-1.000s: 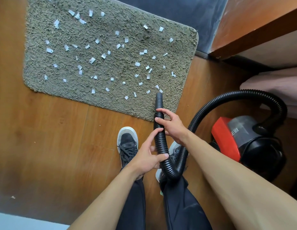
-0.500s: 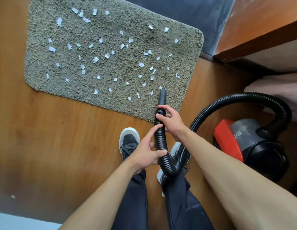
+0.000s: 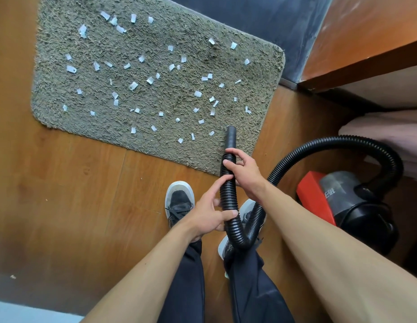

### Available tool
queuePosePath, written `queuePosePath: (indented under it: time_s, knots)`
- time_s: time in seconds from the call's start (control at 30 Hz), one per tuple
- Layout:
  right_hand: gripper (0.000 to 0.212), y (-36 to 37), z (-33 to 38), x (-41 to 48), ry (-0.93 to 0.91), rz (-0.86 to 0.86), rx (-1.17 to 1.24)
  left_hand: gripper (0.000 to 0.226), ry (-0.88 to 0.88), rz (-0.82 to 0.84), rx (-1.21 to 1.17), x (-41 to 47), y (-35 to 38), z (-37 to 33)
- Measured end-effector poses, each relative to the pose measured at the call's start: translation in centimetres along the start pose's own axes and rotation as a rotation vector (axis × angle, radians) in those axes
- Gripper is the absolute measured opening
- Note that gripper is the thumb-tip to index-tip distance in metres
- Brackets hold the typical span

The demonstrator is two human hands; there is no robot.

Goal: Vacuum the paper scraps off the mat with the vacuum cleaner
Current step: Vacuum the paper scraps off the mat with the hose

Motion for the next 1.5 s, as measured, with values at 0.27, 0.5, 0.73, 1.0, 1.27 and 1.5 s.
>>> queuePosePath:
  time_s: [0.27, 0.5, 0.73, 1.0, 1.27, 1.5]
  knots:
    - [0.033, 1.9, -0.4, -0.8, 0.042, 0.113, -0.031, 0.081, -0.013, -0.028, -0.042, -1.2, -0.1, 1.3]
    - [0.035, 4.8, 0.4, -0.7, 0.015, 0.174, -0.086, 0.081, 0.013, -0.082, -0.136, -2.3, -2.1, 1.8]
    - [0.031, 3.9, 0.6, -0.6, 0.027, 0.079, -0.057, 0.083, -0.011, -0.039, -0.097, -2.1, -2.2, 1.0]
    - [0.034, 5.5, 0.2, -1.3, 0.113, 0.15, -0.126, 0.083, -0.036, -0.02, -0.133, -3.6, -2.7, 1.6]
    - [0.035, 9.9, 1.1, -1.2, 0.099, 0.211, -0.197, 0.082, -0.015, -0.074, -0.233, -4.8, -5.9, 2.5]
    - [0.034, 11.4, 0.5, -1.8, 0.145, 0.226, -0.227, 0.082, -0.023, -0.078, -0.238, -5.9, -6.9, 3.4]
Point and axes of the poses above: each hand's wrist, its own x-axis towards the middle knuckle, its own y-axis out of the palm, z = x × y, the point moved 8 cm from there along x, towards the middle knuckle, and after that the axes turned 2 degrees about -y, right-handed, at the moved point
